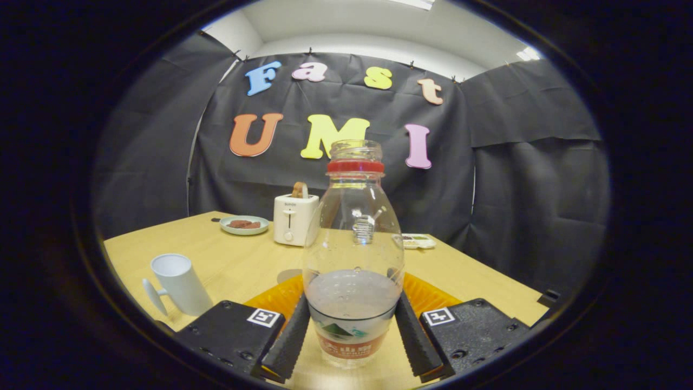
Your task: Take the bottle from table, then pour the juice into the cup, finally place the bottle on the coaster
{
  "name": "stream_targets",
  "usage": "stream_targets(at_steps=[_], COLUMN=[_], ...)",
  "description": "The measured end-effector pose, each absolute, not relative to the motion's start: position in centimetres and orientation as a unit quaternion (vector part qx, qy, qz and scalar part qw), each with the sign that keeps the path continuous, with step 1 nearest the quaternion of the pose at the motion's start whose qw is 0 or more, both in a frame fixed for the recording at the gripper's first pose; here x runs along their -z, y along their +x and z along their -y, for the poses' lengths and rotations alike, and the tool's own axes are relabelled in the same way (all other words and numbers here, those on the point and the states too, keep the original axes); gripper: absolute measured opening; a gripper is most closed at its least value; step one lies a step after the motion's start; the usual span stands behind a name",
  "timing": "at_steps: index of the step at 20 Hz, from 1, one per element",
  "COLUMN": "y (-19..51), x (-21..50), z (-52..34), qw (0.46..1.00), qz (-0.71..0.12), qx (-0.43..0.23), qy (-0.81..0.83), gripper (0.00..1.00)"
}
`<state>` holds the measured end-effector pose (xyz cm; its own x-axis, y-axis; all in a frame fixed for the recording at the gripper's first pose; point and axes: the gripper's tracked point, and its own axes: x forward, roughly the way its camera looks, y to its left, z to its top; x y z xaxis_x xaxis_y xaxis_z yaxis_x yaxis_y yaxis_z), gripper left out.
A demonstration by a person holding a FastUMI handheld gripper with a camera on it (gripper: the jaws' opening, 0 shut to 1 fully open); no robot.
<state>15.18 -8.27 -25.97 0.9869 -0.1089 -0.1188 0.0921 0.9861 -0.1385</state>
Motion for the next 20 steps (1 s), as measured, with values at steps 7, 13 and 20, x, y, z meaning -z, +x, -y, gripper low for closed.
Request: stream_targets(at_steps=[7,13,20], y=[13.6,13.8,15.1], x=[19.7,18.0,18.4], z=[9.3,6.6,5.7], qw=[0.984,0.975,0.949], qz=[-0.038,-0.037,-0.041], qx=[0.057,0.035,0.048], qy=[-0.166,-0.217,-0.308], gripper=[0.81,0.81,0.82])
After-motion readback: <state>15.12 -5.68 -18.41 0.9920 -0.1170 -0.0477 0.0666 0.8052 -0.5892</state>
